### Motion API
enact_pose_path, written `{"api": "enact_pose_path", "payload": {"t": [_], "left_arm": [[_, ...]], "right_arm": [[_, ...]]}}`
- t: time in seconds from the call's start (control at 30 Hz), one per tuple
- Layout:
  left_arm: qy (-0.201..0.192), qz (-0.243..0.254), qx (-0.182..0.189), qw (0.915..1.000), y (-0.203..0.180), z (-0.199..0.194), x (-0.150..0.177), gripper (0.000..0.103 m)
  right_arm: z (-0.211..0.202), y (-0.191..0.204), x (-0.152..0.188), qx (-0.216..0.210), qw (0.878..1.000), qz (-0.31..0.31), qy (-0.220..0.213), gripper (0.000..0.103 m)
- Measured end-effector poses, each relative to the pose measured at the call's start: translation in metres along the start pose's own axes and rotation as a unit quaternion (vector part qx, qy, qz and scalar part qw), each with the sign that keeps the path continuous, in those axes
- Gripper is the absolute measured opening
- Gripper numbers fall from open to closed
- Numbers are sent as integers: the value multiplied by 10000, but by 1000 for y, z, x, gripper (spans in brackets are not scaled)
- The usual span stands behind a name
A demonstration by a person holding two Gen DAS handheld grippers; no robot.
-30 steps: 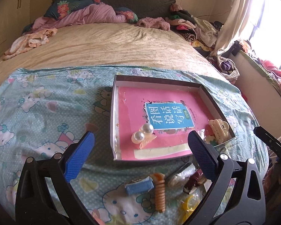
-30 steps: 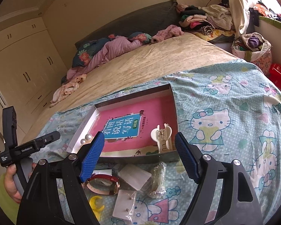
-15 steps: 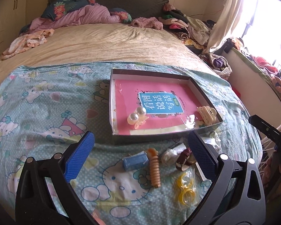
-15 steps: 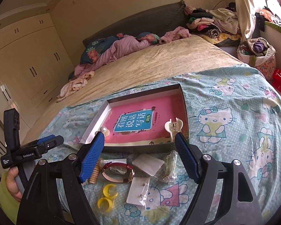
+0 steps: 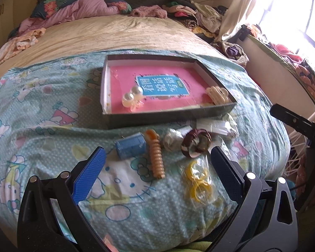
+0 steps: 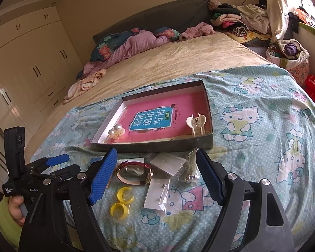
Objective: Organize jewelry
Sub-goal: 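Grasp the bagged yellow bangles with the left tool while the right grasps the clear bag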
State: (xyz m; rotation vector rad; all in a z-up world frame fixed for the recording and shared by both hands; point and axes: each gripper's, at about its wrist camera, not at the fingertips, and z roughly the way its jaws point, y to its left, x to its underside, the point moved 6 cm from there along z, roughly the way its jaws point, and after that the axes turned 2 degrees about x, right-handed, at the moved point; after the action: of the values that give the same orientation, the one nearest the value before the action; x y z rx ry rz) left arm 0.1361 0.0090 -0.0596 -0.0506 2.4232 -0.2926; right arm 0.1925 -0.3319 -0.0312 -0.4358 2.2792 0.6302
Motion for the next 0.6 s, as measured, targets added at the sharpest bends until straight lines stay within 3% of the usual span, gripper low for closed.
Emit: {"api": "enact_pose_path", "payload": {"t": [0.6], "left_arm": [[583, 604, 374, 9958, -46, 24, 48, 90]], "right_arm": [[28, -10, 31, 345, 9977, -85, 581, 76]]}}
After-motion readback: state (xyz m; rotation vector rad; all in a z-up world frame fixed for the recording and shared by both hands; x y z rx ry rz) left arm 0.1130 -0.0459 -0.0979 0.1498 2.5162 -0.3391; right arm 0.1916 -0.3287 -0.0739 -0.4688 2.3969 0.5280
